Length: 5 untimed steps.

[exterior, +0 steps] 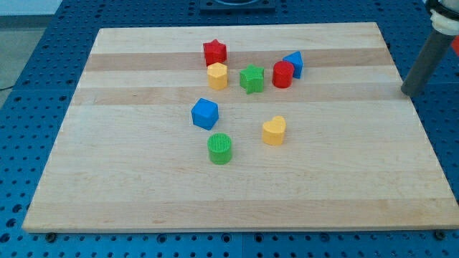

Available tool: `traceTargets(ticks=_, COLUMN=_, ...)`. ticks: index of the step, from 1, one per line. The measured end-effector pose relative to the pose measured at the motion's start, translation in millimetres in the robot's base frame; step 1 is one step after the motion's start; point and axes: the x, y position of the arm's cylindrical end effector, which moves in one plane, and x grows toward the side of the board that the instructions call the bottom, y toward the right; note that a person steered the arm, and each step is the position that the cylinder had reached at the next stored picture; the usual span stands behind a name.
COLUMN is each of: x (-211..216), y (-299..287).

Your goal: Push green blocks towards the left center of the board

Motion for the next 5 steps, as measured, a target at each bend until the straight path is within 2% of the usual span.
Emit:
traceTargets(ticks=2, x=2.9, y=-0.8)
traceTargets(ticks=4, x=76.8, y=-5.8)
traceTargets(ticks=5, x=84.9, y=-73.6)
